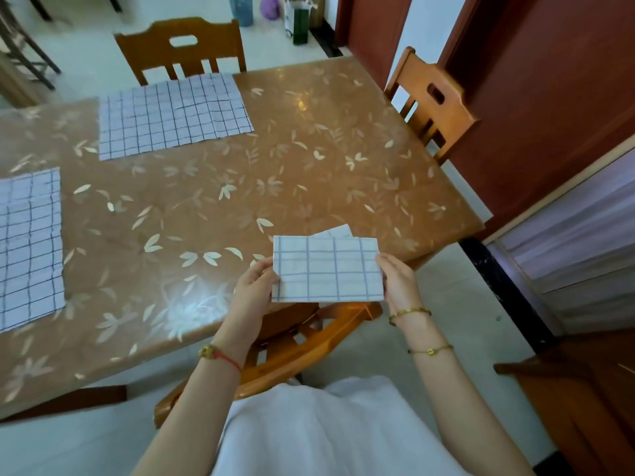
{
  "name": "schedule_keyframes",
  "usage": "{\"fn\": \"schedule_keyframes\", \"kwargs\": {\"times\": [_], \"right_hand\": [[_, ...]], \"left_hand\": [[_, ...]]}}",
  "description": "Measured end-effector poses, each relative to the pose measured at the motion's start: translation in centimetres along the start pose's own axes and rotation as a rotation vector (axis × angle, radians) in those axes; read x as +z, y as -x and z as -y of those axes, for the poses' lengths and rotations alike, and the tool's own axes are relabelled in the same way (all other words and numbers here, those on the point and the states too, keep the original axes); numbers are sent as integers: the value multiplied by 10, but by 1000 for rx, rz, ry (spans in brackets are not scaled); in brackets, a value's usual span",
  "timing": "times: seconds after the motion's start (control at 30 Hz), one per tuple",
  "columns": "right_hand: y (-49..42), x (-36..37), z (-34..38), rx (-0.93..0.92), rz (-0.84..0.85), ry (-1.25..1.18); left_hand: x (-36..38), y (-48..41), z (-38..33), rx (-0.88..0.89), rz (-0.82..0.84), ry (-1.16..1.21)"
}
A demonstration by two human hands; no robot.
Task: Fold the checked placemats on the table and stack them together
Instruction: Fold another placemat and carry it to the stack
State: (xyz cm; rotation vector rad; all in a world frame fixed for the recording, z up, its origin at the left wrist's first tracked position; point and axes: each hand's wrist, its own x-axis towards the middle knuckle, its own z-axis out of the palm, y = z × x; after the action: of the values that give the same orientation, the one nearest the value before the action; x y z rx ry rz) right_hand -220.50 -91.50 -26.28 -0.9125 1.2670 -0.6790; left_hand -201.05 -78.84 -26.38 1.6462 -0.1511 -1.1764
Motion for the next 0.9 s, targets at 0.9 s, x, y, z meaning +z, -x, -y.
{"fn": "schedule_keyframes", "kwargs": {"times": [0.9], "right_hand": [[-216, 16, 76, 42, 321, 450]], "left_hand": [[93, -123, -53, 185, -376, 88]]}}
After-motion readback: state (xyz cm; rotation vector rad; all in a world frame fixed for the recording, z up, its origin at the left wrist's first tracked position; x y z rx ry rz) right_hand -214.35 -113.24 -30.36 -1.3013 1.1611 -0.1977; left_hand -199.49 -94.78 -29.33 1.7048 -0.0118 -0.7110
